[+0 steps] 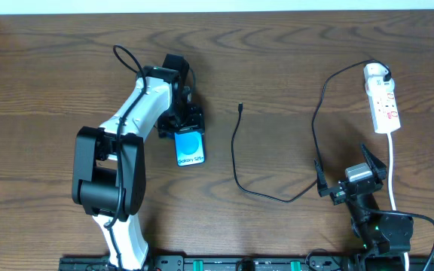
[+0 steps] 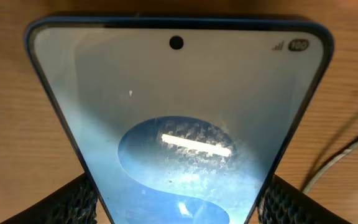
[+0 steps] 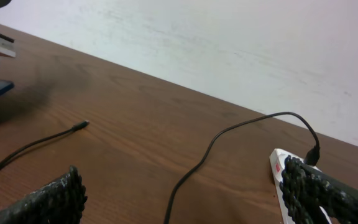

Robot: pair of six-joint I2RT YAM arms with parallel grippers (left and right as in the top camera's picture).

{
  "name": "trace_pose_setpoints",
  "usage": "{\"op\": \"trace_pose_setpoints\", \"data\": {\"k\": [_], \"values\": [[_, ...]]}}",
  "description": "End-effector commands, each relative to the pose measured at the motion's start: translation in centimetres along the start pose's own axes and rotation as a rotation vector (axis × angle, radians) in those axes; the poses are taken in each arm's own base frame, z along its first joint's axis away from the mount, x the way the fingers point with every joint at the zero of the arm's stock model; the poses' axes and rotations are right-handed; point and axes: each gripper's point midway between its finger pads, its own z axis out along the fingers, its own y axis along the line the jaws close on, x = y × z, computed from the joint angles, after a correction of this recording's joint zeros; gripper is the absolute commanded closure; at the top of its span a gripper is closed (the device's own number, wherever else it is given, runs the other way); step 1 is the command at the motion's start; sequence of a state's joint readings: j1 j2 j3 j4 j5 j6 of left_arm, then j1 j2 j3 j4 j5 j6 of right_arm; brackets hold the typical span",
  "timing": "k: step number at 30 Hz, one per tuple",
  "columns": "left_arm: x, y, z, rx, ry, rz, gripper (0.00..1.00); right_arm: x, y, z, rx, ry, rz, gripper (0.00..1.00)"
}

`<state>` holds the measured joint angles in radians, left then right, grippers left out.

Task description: Plug charger to phone and switch on socket

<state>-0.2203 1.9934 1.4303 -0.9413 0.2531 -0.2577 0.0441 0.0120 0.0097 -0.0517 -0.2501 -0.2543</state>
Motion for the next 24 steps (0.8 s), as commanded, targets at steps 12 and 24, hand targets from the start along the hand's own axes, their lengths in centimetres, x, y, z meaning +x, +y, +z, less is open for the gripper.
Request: {"op": "trace_pose_setpoints", "data": {"k": [12, 24], "values": [[-0.4, -2.1, -2.4, 0.309, 0.023, -0.064, 0.29, 0.0, 0.3, 0.0, -0.012, -0.004, 0.006, 0.01], [-2.5, 2.1, 0.0, 0.061, -0.105, -0.093, 0.29, 0.0, 0.3, 0.0, -0.012, -0.004, 0.006, 0.01]]}}
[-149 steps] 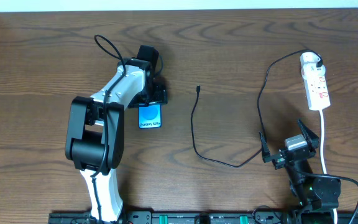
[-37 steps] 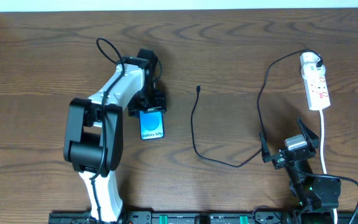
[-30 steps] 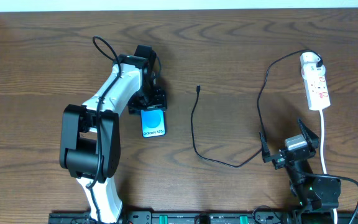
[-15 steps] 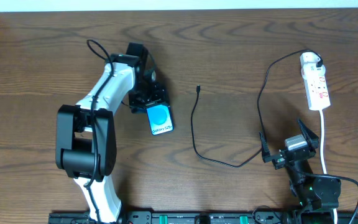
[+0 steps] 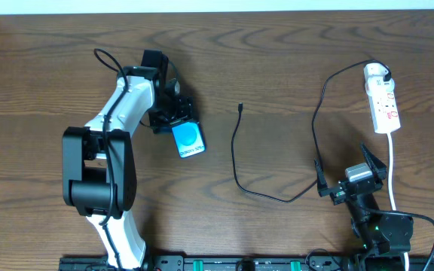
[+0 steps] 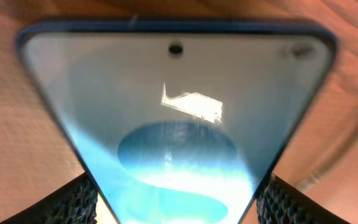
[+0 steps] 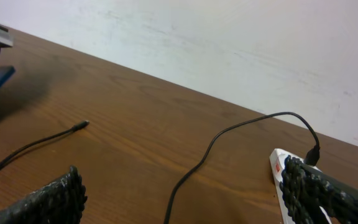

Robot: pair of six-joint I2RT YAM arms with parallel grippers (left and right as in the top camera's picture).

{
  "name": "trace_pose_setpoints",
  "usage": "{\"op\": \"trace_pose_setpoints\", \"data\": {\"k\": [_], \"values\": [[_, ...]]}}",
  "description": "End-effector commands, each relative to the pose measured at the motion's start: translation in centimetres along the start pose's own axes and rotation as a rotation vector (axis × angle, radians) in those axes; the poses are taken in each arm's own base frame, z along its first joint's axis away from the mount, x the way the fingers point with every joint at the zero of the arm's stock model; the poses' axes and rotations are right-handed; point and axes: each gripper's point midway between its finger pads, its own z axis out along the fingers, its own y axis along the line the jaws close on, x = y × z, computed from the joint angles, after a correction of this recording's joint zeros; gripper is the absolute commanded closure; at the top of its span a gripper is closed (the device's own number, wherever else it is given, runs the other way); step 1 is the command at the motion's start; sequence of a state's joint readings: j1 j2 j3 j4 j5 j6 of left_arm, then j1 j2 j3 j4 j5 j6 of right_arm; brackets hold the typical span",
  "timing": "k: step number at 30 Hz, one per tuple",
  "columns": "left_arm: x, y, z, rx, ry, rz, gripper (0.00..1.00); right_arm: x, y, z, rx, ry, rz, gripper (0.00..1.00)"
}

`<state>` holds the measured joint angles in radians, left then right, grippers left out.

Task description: Plug charger to phone and switch on socket

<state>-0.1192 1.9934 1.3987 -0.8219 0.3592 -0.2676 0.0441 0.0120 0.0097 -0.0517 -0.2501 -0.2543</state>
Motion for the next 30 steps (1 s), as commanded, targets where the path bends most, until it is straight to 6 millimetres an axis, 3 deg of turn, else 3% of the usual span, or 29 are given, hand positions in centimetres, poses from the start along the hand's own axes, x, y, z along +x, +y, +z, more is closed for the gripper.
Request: {"op": "trace_pose_setpoints", "data": {"k": [1, 18, 30], "values": [[0.2, 0.8, 0.4, -0.072, -0.038, 0.003, 0.29, 0.0, 0.3, 0.0, -0.012, -0.004, 0.006, 0.01], [2.3, 2.0, 4.3, -0.203, 0.026, 0.034, 0.29, 0.0, 0.3, 0.0, -0.012, -0.004, 0.006, 0.01], [3.5, 3.5, 5.9, -0.281, 0.024, 0.003, 0.28, 0.0, 0.3, 0.0, -0.012, -0.004, 0.006, 0.01]]}}
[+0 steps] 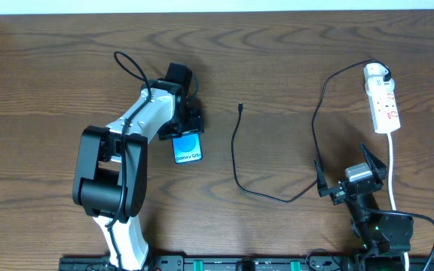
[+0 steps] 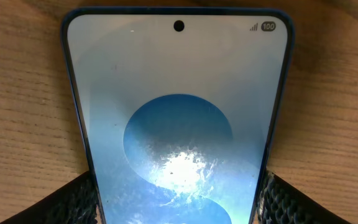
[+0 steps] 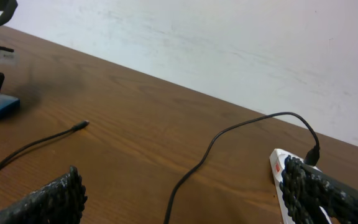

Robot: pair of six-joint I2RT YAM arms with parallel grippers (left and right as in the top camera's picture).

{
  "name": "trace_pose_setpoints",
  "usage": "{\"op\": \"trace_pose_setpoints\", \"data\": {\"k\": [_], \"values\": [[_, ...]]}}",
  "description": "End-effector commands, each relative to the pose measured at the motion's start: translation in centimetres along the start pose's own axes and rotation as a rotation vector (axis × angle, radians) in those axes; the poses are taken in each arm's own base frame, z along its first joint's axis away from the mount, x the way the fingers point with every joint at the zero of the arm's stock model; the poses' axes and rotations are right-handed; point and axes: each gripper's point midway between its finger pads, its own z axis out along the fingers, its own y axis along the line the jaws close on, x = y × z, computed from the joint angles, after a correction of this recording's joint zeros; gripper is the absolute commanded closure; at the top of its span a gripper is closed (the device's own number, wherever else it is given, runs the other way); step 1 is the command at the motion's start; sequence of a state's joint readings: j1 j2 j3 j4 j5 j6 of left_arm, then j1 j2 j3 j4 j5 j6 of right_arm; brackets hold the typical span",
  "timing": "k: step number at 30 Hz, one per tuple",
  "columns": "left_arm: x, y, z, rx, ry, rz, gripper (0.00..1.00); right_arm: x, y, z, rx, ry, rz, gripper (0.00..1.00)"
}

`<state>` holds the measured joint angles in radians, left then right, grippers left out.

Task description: Plug charger to phone and switch on socket

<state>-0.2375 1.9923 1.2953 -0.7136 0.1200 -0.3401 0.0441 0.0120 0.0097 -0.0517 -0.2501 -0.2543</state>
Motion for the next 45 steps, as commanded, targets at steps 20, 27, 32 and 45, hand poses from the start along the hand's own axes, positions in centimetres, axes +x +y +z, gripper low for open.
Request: {"op": "trace_pose_setpoints", "data": {"k": [20, 27, 32, 45], "values": [[4.6, 2.3, 3.6, -0.155, 0.130, 0.021, 0.12, 0.0, 0.3, 0.0, -0.012, -0.004, 0.006, 0.01], [4.8, 2.4, 4.2, -0.161, 0.143, 0.019, 0.16, 0.0, 0.3, 0.0, -0.012, -0.004, 0.006, 0.01], [4.9, 2.5, 4.2, -0.164, 0.146, 0.002, 0.25, 0.0, 0.3, 0.0, -0.012, -0.004, 0.006, 0.01], [3.8, 4.0, 2.7, -0.185, 0.144, -0.043, 0.28, 0.0, 0.3, 0.0, -0.012, -0.004, 0.006, 0.01]]}}
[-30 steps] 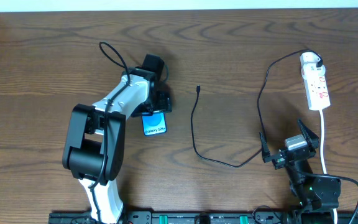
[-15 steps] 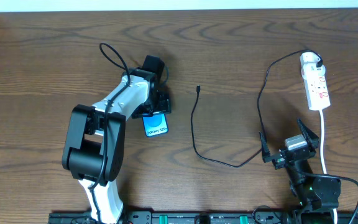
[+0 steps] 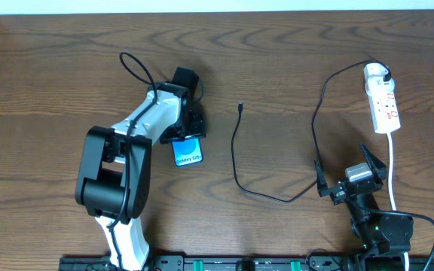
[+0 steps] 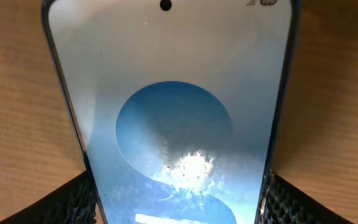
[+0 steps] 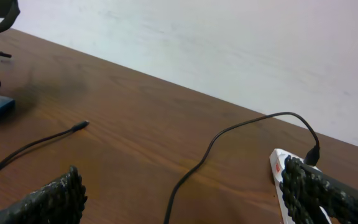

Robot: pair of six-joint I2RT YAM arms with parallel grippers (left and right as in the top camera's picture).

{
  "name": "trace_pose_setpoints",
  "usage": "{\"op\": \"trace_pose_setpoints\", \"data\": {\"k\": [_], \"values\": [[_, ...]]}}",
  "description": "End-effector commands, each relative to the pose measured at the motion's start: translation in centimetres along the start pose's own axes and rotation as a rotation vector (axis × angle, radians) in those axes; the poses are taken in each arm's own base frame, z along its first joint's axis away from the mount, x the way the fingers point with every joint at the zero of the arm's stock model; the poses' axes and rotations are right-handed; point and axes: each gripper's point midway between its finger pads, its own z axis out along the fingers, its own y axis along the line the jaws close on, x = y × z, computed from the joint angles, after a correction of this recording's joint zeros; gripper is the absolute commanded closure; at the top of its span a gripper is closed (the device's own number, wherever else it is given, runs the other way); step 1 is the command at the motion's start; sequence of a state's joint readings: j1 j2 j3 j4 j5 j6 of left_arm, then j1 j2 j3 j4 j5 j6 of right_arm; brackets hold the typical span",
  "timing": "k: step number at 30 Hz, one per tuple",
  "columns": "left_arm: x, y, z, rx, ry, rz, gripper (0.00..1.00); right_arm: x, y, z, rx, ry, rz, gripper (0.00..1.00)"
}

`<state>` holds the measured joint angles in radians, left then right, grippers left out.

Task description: Plug charger to phone and switch on socket

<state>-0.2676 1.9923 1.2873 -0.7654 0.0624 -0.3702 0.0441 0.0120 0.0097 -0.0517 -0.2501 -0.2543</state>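
A blue phone (image 3: 188, 152) with a lit screen lies left of the table's middle, and my left gripper (image 3: 185, 134) is shut on its upper end. The left wrist view is filled by the phone (image 4: 173, 118), a pad pressed against each long edge. The black charger cable (image 3: 236, 162) runs from its free plug tip (image 3: 240, 107) in a curve to the white power strip (image 3: 381, 98) at the far right, where it is plugged in. My right gripper (image 3: 350, 184) stands open near the front edge, with nothing between its fingers (image 5: 58, 196).
The white lead of the power strip (image 3: 392, 177) runs down the right side past my right arm. A pale wall (image 5: 229, 43) closes off the table's far edge. Bare wood lies between the phone and the cable.
My left gripper and the phone have shifted slightly to the right and down the table. The phone stays upright in line with the table. The right arm and cable have not moved.
My left gripper held the phone left of centre with the screen up. Then the arm swung left and the phone sat tilted. After that the phone was squared up again, and now it lies a little further right. The right arm stayed still throughout.
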Motion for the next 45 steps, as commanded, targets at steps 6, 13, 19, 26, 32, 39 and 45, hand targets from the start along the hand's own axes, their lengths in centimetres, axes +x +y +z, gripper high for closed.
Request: {"op": "trace_pose_setpoints", "data": {"k": [6, 13, 19, 26, 32, 39, 45], "values": [[1.0, 3.9, 1.2, -0.086, 0.068, -0.074, 0.29, 0.0, 0.3, 0.0, -0.012, -0.004, 0.006, 0.01], [1.0, 3.4, -1.9, -0.015, 0.038, -0.056, 0.29, 0.0, 0.3, 0.0, -0.012, -0.004, 0.006, 0.01], [1.2, 2.9, -3.8, 0.030, 0.016, -0.026, 0.29, 0.0, 0.3, 0.0, -0.012, -0.004, 0.006, 0.01], [1.3, 3.0, -3.9, 0.024, 0.019, 0.102, 0.29, 0.0, 0.3, 0.0, -0.012, -0.004, 0.006, 0.01], [1.3, 3.0, -3.9, 0.027, 0.016, 0.116, 0.28, 0.0, 0.3, 0.0, -0.012, -0.004, 0.006, 0.01], [1.4, 2.7, -3.9, 0.041, 0.020, 0.115, 0.29, 0.0, 0.3, 0.0, -0.012, -0.004, 0.006, 0.01], [0.8, 2.6, -3.9, 0.047, -0.001, 0.115, 0.28, 0.0, 0.3, 0.0, -0.012, -0.004, 0.006, 0.01]]}}
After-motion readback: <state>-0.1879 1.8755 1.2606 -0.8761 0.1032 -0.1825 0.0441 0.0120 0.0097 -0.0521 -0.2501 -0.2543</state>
